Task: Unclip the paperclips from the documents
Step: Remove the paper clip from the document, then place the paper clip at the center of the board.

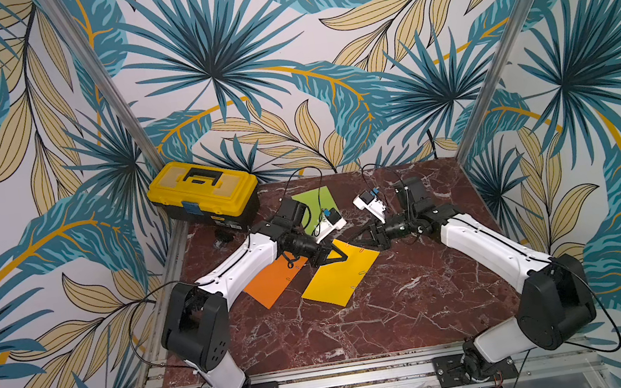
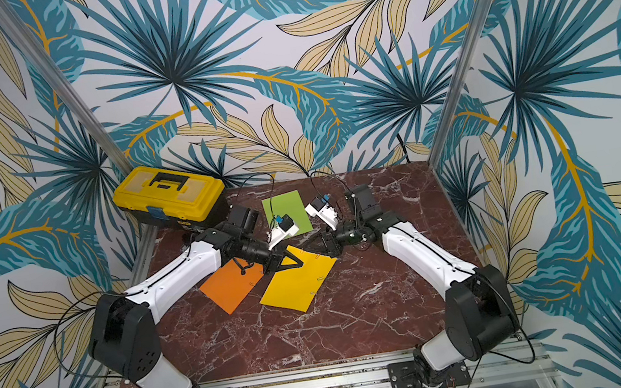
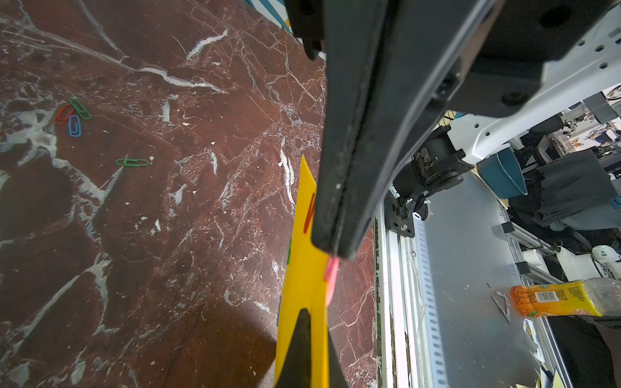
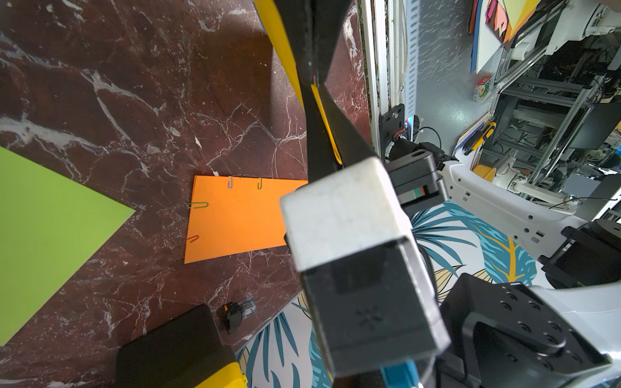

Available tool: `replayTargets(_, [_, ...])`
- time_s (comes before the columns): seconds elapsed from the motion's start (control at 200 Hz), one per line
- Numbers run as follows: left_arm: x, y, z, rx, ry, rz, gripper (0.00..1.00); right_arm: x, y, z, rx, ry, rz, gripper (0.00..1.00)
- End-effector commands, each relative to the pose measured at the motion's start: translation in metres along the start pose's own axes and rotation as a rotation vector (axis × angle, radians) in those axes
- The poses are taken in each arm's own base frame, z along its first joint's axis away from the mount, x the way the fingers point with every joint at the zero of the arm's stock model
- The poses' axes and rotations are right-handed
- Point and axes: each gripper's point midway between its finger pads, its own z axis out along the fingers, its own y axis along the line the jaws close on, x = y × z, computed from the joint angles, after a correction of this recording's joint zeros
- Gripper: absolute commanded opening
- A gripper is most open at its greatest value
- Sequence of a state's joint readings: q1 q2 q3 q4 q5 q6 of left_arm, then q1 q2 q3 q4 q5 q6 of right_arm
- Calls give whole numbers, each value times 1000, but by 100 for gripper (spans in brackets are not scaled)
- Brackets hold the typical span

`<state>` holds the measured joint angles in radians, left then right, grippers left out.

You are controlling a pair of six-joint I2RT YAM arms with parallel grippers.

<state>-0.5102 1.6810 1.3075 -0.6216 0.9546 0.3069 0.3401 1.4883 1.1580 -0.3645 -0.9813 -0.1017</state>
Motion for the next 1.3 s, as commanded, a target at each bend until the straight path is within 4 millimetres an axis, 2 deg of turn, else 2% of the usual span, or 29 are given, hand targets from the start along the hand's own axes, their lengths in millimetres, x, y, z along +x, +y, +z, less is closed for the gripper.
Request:
replayTargets(0.0, [-5, -11, -5, 10, -15, 36, 0, -1, 4, -4, -3, -12, -8, 0])
replayTargets(0.376, [-1, -9, -4, 3, -7, 24, 0, -10, -6, -15, 42, -83, 6, 0])
replayTargets(0.491, [0, -8, -4, 2, -5, 19, 0, -9, -13, -21, 75, -100, 31, 0])
replayTargets(0.526, [0, -9, -4, -1, -6, 18, 0, -16, -17, -24, 94, -128, 14, 0])
replayTargets(0.746, [-1, -10, -8, -23, -8, 1, 0, -19, -64, -47, 288, -206, 125, 0])
replayTargets(0.881, [3, -9, -8, -39, -1, -15, 0, -11, -97, -58, 397, -221, 215, 0])
replayTargets(1.092, [5, -9, -9, -46, 1, -11, 0, 20, -156, -66, 560, -202, 409, 0])
replayTargets(1.297, [1, -10, -10, -43, -5, 1, 0, 56, -193, -63, 643, -130, 543, 0])
